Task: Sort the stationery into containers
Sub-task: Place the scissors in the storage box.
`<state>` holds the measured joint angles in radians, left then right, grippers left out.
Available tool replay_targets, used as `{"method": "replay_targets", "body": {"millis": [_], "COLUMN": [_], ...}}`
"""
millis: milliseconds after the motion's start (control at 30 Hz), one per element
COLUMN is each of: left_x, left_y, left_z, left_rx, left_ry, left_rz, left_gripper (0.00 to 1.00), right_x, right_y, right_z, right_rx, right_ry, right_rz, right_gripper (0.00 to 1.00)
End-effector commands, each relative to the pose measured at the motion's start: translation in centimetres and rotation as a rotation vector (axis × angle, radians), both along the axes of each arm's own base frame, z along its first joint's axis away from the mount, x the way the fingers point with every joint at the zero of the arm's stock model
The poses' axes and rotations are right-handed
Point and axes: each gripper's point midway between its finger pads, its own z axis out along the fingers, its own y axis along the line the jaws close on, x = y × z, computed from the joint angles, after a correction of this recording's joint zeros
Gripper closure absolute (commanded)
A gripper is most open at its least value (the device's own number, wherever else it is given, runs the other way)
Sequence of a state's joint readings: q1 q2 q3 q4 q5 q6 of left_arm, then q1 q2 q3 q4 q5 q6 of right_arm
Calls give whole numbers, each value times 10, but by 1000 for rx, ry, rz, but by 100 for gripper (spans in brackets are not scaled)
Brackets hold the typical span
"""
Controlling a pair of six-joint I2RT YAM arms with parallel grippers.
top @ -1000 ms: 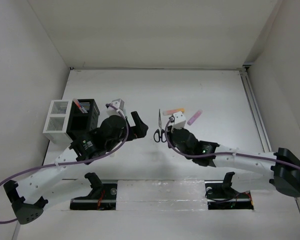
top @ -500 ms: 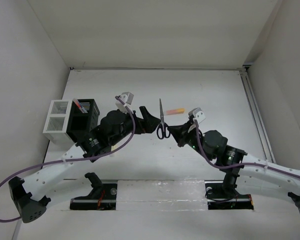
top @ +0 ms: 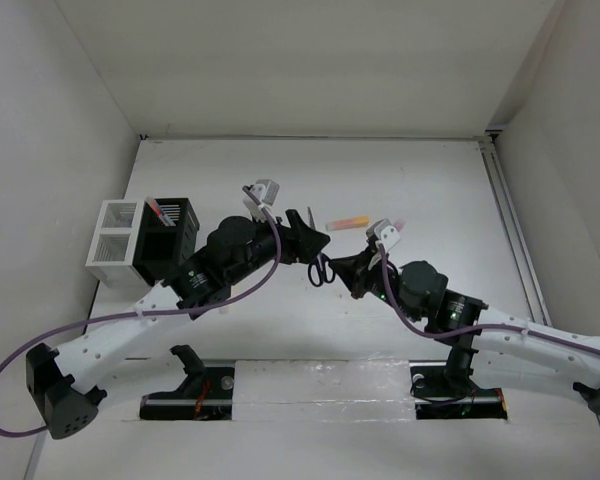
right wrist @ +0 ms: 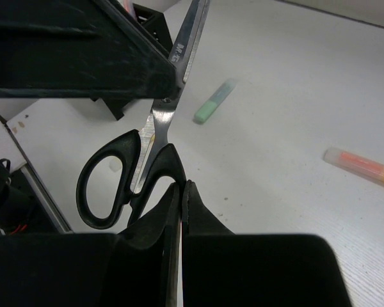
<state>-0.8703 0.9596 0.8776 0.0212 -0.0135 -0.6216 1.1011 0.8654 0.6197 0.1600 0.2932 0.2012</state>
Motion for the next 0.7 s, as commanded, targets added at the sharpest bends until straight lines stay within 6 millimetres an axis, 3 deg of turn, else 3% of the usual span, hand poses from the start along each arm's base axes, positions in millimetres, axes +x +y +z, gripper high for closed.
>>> {"method": "replay_targets", "body": {"millis": [0, 67, 300, 467, 667], "left_x": [3, 5, 7, 7, 8], "left_y": [-8, -9, -8, -3, 2], "left_z": [21, 17, 20, 31, 42], "left_rx": [-36, -28, -35, -43, -35], "left_ry": [-52, -45, -54, -90, -113], "left_rz": [-22, -22, -12, 4, 22], "left_gripper": [35, 49, 62, 61, 47], "right_x": [-10, -12, -15, -14, -15], "right_y": [9, 10, 12, 17, 19], "right_z": [39, 39, 41, 37, 36], "right_rx": [119, 119, 128, 118, 118], "right_ry": [-79, -79, -84, -78, -78], "right_rz": [71, 83, 103, 113, 122], "right_gripper": [100, 100, 100, 100, 100]}}
